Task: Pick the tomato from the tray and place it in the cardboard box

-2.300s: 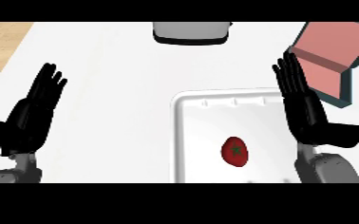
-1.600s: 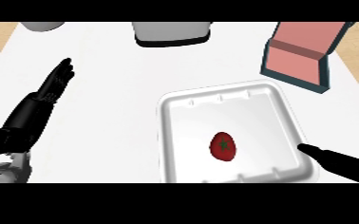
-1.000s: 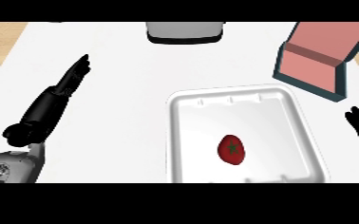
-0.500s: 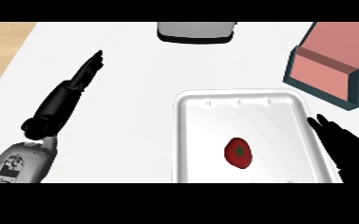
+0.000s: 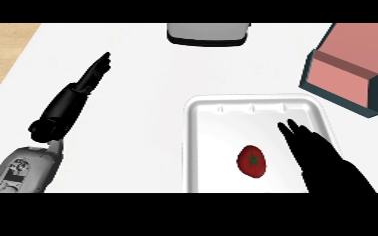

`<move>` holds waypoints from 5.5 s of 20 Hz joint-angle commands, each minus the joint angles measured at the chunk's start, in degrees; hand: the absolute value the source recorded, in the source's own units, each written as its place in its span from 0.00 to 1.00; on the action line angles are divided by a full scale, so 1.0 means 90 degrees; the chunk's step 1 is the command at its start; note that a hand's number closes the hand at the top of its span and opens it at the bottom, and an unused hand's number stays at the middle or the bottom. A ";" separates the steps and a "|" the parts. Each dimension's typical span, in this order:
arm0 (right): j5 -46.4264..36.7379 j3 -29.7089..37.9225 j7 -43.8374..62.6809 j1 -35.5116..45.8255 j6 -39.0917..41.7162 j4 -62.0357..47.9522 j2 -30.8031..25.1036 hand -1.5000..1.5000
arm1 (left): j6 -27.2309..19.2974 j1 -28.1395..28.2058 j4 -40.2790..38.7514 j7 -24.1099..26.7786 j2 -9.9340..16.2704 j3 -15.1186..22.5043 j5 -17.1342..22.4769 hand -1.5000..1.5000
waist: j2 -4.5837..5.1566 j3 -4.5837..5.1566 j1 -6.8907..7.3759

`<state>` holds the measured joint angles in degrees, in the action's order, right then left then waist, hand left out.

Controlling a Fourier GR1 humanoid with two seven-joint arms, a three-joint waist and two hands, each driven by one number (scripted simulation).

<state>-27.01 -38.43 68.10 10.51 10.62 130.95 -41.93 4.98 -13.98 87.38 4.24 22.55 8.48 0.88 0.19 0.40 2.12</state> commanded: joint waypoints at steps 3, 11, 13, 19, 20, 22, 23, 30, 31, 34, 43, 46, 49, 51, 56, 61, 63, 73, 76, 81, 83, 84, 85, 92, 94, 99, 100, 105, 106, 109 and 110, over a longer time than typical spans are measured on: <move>-0.0400 -0.0835 0.1890 0.0650 0.0574 -0.0594 0.1207 0.00 | 0.0016 0.0105 0.0141 -0.0092 0.0002 -0.0002 -0.0040 0.50 | -0.0047 -0.0007 -0.0049; -0.1003 -0.0736 0.1900 0.1148 0.0913 -0.1612 0.2067 0.00 | -0.0007 0.0204 0.0006 -0.0018 -0.0081 -0.0111 -0.0054 0.50 | -0.0040 -0.0022 -0.0170; -0.1075 -0.0769 0.1900 0.1232 0.1033 -0.1836 0.2215 0.00 | 0.0053 0.0097 -0.0016 0.0043 0.0012 -0.0207 -0.0061 0.50 | -0.0036 -0.0025 -0.0182; -0.1419 -0.0800 0.1691 0.1045 0.1133 -0.2511 0.2518 0.00 | 0.0063 0.0208 0.0059 0.0015 -0.0127 -0.0147 -0.0075 0.50 | -0.0040 -0.0029 -0.0205; -0.1482 -0.0861 0.1774 0.0920 0.1154 -0.2348 0.2610 0.00 | 0.0078 0.0349 0.0172 0.0144 0.0014 -0.0253 -0.0105 0.50 | -0.0052 -0.0031 -0.0206; -0.1547 -0.0707 0.1360 0.0819 0.1070 -0.2764 0.2521 0.00 | -0.0019 0.0256 -0.0148 0.0236 -0.0119 -0.0198 -0.0251 0.50 | -0.0023 -0.0033 -0.0252; -0.1642 -0.0616 0.1579 0.0851 0.1204 -0.2503 0.2553 0.00 | 0.0135 0.0362 0.0255 -0.0014 0.0014 -0.0327 -0.0007 0.50 | -0.0054 -0.0034 -0.0219; -0.1863 -0.0505 0.1208 0.0681 0.1478 -0.2697 0.3203 0.00 | 0.0043 -0.0101 -0.0133 -0.0098 -0.0355 -0.0229 -0.0212 0.50 | -0.0026 -0.0037 -0.0293; -0.2059 -0.0260 0.0410 0.0587 0.0832 -0.3545 0.3034 0.00 | 0.0193 0.0097 0.0012 -0.0004 -0.0191 -0.0360 -0.0102 0.50 | -0.0014 -0.0043 -0.0224; -0.2130 -0.0140 0.0769 0.0566 0.1342 -0.3218 0.3323 0.00 | 0.0199 0.0076 0.0170 -0.0210 -0.0132 -0.0384 -0.0201 0.50 | -0.0030 -0.0041 -0.0244; -0.2908 0.0137 0.0189 0.0016 0.1196 -0.3656 0.3482 0.00 | 0.0306 0.0383 0.0176 0.0125 -0.0275 -0.0507 -0.0213 0.50 | -0.0028 -0.0042 -0.0228; -0.2982 0.0276 -0.0142 -0.0255 0.1275 -0.3536 0.3502 0.00 | 0.0463 0.0512 0.0552 -0.0152 -0.0177 -0.0654 -0.0135 0.50 | -0.0031 -0.0044 -0.0219; -0.2949 0.0577 -0.0800 -0.0423 0.1478 -0.3394 0.3145 1.00 | 0.0311 0.0257 0.0366 -0.0311 -0.0454 -0.0515 -0.0462 0.50 | -0.0026 -0.0044 -0.0249; -0.3596 -0.0013 -0.1306 -0.0175 0.0705 -0.4501 0.3737 1.00 | 0.0530 0.0212 0.0187 -0.0104 -0.0373 -0.0699 -0.0360 0.50 | -0.0018 -0.0045 -0.0226; -0.4089 0.0189 -0.1812 -0.0245 0.0591 -0.4031 0.3308 1.00 | 0.0699 0.0464 0.0656 -0.0348 -0.0422 -0.0722 -0.0347 0.50 | -0.0029 -0.0046 -0.0219; -0.3967 0.0263 -0.2934 0.0222 0.0511 -0.4184 0.3116 1.00 | 0.0407 0.0146 0.0501 -0.0482 -0.0747 -0.0509 -0.0725 0.50 | -0.0018 -0.0049 -0.0201; -0.3388 0.0056 -0.4097 0.0510 0.0584 -0.4173 0.2937 1.00 | 0.0614 0.0386 0.0370 0.0001 -0.0604 -0.0624 -0.0537 0.50 | 0.0023 -0.0053 -0.0032; -0.2103 0.0887 -0.8420 0.1378 -0.0161 -0.3721 0.1559 1.00 | 0.0597 0.0026 0.0034 -0.0118 -0.0588 -0.0733 -0.0624 0.50 | 0.0012 -0.0053 -0.0197; -0.2077 0.1267 -0.8725 0.1272 -0.0206 -0.3231 0.1264 1.00 | 0.0691 0.0388 0.0131 0.0128 -0.0540 -0.0847 -0.0552 0.50 | -0.0023 -0.0046 -0.0235; -0.1231 0.2585 -0.8123 0.1282 0.0144 -0.2564 0.1299 1.00 | 0.0565 0.0029 -0.0154 0.0033 -0.0688 -0.0901 -0.0634 0.50 | -0.0024 -0.0043 -0.0325; -0.0747 0.3234 -0.7747 0.1233 0.0154 -0.2583 0.1385 1.00 | 0.0546 0.0105 0.0077 -0.0056 -0.0560 -0.0981 -0.0658 0.50 | -0.0037 -0.0045 -0.0335; -0.0727 0.3306 -0.7248 0.1605 0.0151 -0.2901 0.1771 1.00 | 0.0670 0.0138 0.0256 -0.0214 -0.0577 -0.0893 -0.0572 0.50 | -0.0032 -0.0044 -0.0233; -0.0647 0.3609 -0.7167 0.1662 0.0094 -0.3091 0.1728 1.00 | 0.0619 0.0177 0.0073 0.0056 -0.0618 -0.0879 -0.0660 0.50 | -0.0017 -0.0042 -0.0250; -0.0577 0.4602 -0.6549 0.2525 0.0042 -0.4196 0.1662 1.00 | 0.0600 0.0240 0.0073 0.0040 -0.0799 -0.0750 -0.0807 0.50 | -0.0013 -0.0042 -0.0193; -0.0197 0.5219 -0.7092 0.3180 0.0142 -0.5281 0.1286 1.00 | 0.0745 0.0198 0.0013 0.0177 -0.0663 -0.0883 -0.0702 0.50 | 0.0013 -0.0044 -0.0129; -0.1024 0.5196 -0.7941 0.3707 -0.0294 -0.7037 0.0723 1.00 | 0.0628 0.0477 0.0395 0.0113 -0.0810 -0.0683 -0.0915 0.50 | 0.0026 -0.0046 -0.0026; -0.1002 0.5200 -0.8151 0.3680 -0.0032 -0.7193 0.0459 1.00 | 0.0804 0.0239 0.0327 -0.0027 -0.0677 -0.0918 -0.0666 0.50 | 0.0020 -0.0046 -0.0078; -0.1241 0.4846 -0.8442 0.4134 0.1020 -0.8693 -0.0112 1.00 | 0.0758 -0.0074 0.0062 -0.0166 -0.0833 -0.0809 -0.0747 0.50 | 0.0074 -0.0045 -0.0016; -0.1281 0.4828 -0.8722 0.4158 0.1004 -0.9120 -0.0119 1.00 | 0.0937 -0.0085 0.0202 -0.0190 -0.0727 -0.0839 -0.0627 0.50 | 0.0088 -0.0049 0.0055; -0.1551 0.4574 -0.8931 0.4685 0.1493 -0.9806 -0.0336 1.00 | 0.0910 0.0002 0.0042 -0.0002 -0.0750 -0.0849 -0.0707 0.50 | 0.0073 -0.0045 0.0046; -0.1671 0.4500 -0.9366 0.4435 0.1237 -1.0087 -0.0283 1.00 | 0.0639 -0.0006 0.0091 -0.0004 -0.0970 -0.0663 -0.0957 0.50 | 0.0081 -0.0050 0.0026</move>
<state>-39.50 4.04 -10.84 48.98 19.78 48.77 -42.60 11.95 -14.14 88.44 3.56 15.13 1.42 -6.18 0.80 -0.02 2.21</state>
